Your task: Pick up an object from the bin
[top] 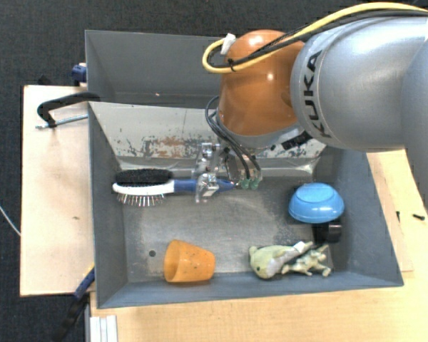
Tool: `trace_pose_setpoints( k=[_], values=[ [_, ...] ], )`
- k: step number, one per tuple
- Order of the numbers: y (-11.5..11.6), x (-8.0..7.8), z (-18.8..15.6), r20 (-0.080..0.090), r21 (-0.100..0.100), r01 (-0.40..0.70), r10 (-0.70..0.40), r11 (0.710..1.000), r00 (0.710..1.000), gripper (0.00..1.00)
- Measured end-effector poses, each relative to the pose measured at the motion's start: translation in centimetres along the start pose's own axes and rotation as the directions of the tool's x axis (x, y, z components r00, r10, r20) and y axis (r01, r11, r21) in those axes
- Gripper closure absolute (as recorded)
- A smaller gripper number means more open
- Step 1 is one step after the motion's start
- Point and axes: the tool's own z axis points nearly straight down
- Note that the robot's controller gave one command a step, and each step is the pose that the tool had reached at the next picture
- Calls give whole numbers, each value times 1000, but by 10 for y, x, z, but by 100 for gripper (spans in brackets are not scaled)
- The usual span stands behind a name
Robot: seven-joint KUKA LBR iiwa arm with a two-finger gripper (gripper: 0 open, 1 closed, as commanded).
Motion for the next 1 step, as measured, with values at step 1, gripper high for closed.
trace_pose_setpoints(
  k=[1],
  values=[
    [0,-6,-47,-2,1,-10,10,1000,1000,100]
  ],
)
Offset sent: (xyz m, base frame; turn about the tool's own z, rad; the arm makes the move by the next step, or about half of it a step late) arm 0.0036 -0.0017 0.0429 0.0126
